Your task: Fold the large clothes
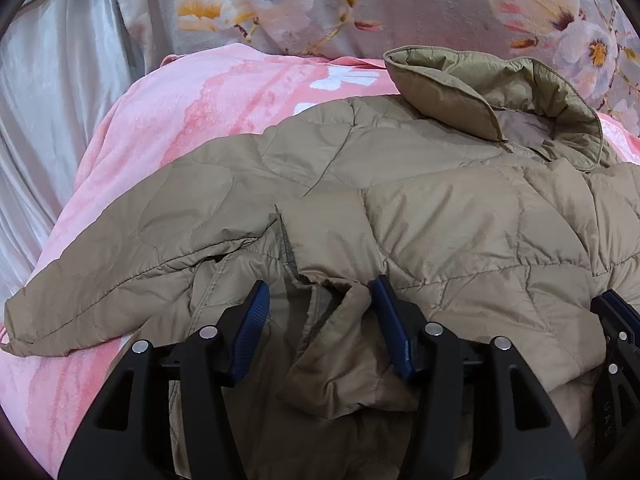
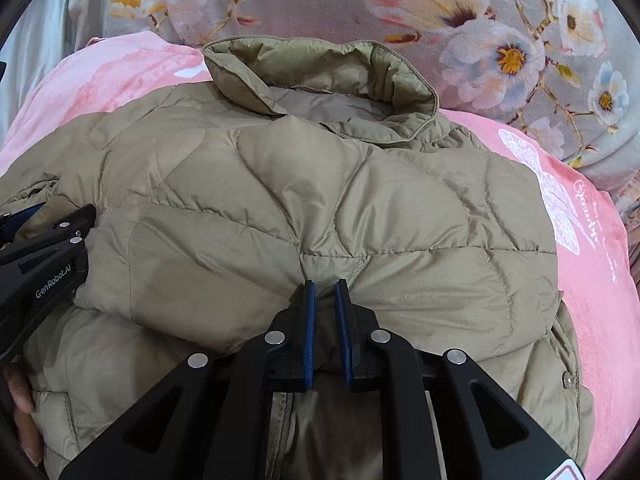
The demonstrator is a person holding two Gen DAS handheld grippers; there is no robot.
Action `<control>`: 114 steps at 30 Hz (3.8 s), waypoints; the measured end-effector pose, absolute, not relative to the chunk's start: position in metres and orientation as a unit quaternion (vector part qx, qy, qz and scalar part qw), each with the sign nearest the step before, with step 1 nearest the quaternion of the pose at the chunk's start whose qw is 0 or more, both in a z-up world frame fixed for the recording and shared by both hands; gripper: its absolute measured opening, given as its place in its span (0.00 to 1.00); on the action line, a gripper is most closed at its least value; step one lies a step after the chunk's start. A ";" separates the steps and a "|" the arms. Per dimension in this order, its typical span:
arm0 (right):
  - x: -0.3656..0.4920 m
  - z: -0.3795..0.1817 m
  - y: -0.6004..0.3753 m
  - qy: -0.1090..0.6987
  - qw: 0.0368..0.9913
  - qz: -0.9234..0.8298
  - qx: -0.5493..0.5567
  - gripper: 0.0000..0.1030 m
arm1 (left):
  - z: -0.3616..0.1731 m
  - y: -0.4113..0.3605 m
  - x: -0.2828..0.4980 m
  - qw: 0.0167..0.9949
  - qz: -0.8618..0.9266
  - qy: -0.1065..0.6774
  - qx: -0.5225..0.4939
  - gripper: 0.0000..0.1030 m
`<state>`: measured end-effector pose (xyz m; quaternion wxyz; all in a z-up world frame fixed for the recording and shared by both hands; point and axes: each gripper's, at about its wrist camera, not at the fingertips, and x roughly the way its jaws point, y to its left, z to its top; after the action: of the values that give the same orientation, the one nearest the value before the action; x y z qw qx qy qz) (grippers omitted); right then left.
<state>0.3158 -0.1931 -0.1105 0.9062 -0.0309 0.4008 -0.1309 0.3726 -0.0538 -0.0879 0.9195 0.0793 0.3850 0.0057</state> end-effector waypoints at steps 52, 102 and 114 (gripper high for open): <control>0.156 -0.101 -0.168 0.363 0.925 -0.097 0.065 0.50 | 0.036 0.214 0.307 0.932 0.060 0.312 -0.175 0.00; 0.129 -0.097 -0.199 0.347 0.926 -0.086 0.124 0.60 | 0.107 -0.033 0.322 0.952 -0.131 0.264 -0.084 0.04; 0.098 -0.088 -0.275 0.336 0.915 -0.153 0.162 0.60 | -0.015 -0.123 0.293 0.868 -0.250 0.417 -0.102 0.77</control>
<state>0.0979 -0.2752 -0.0885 0.9151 0.1622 0.3357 -0.1534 0.2928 -0.1232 -0.0154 0.8678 -0.1022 0.4173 -0.2497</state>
